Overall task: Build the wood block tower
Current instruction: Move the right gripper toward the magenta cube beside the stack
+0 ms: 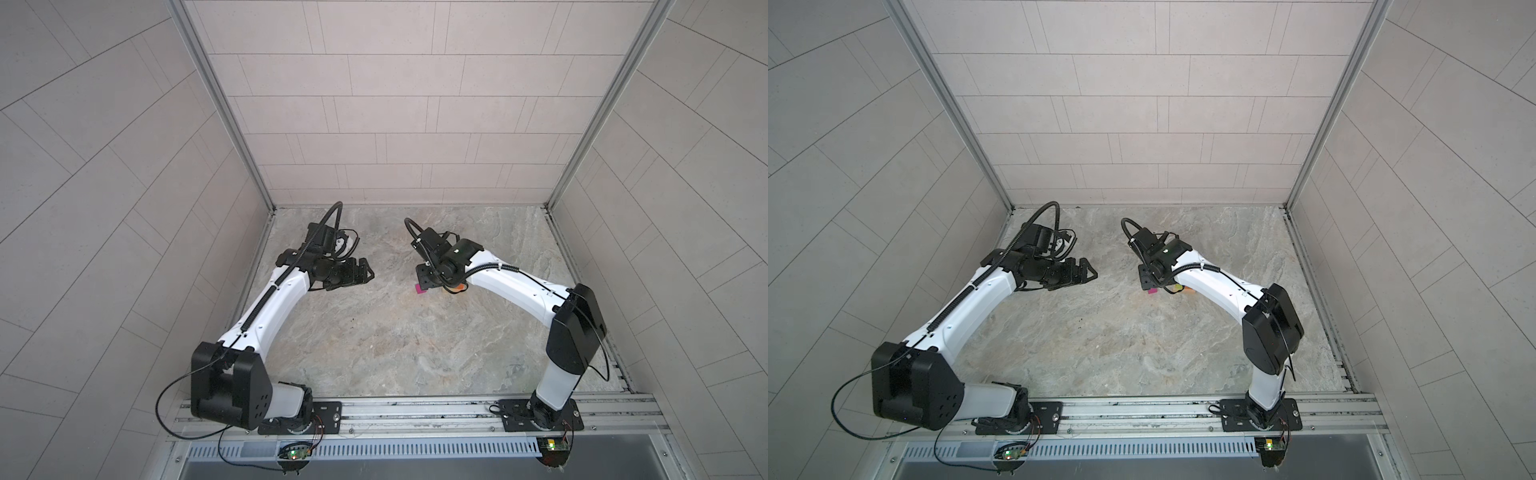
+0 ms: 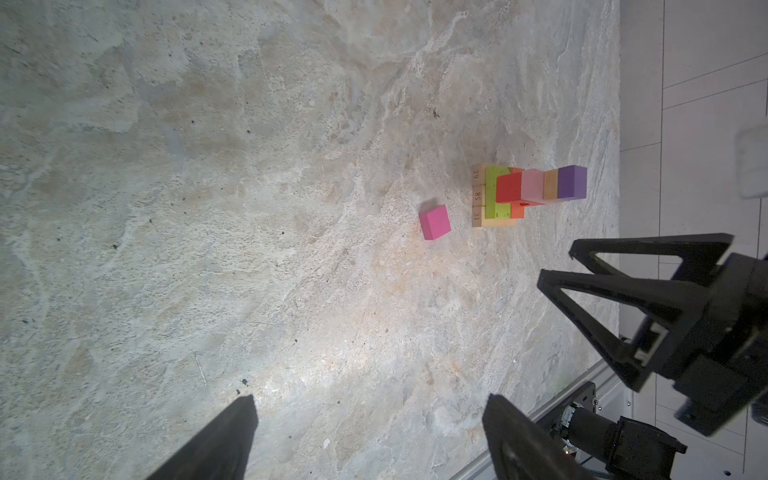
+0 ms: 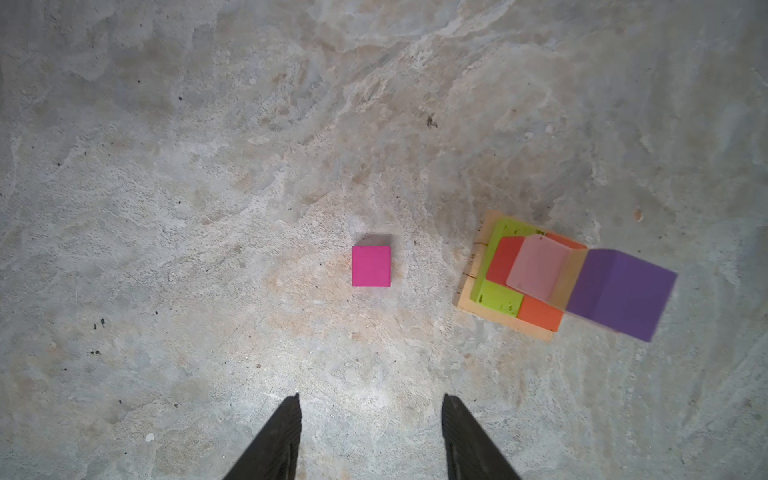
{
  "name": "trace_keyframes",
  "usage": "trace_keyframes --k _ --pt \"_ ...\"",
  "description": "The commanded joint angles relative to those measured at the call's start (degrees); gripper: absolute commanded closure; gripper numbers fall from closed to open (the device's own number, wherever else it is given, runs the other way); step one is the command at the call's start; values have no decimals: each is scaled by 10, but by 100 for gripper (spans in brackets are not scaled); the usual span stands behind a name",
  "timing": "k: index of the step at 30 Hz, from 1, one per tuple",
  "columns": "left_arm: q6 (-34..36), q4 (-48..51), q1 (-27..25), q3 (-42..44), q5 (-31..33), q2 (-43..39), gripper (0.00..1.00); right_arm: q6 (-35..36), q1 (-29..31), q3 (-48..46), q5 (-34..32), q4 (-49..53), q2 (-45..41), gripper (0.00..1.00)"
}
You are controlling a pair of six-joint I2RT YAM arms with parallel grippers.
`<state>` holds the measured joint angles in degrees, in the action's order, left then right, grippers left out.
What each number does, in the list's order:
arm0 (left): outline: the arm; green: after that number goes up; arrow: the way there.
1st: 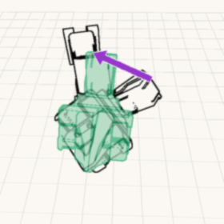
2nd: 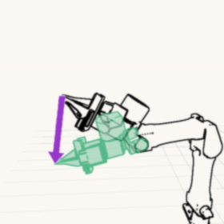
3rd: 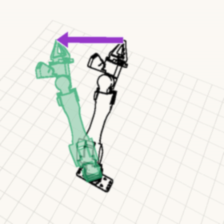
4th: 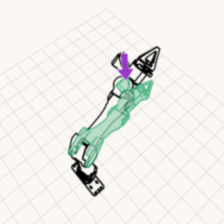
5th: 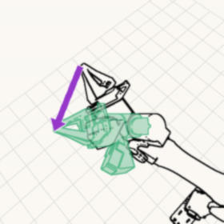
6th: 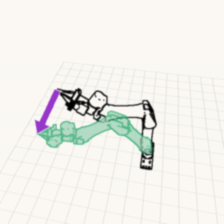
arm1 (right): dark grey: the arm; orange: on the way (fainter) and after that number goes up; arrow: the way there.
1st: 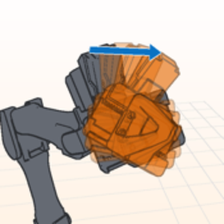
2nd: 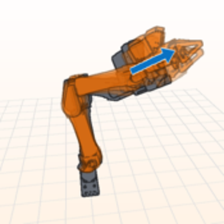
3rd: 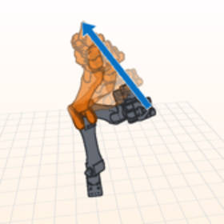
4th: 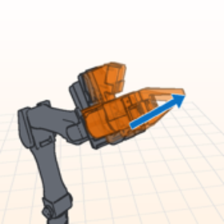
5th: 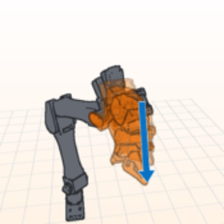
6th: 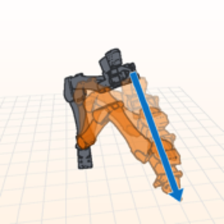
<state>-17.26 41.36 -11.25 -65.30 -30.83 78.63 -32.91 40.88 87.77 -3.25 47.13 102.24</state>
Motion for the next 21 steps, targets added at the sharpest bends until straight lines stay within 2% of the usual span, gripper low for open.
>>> trace_keyframes --k 1,21 --pt "-3 -2 4 7 -2 -16 8 8 4 11 -5 -2 23 47" --pt "-1 -3 5 7 -7 -16 8 27 -9 95 -20 16 175 53"
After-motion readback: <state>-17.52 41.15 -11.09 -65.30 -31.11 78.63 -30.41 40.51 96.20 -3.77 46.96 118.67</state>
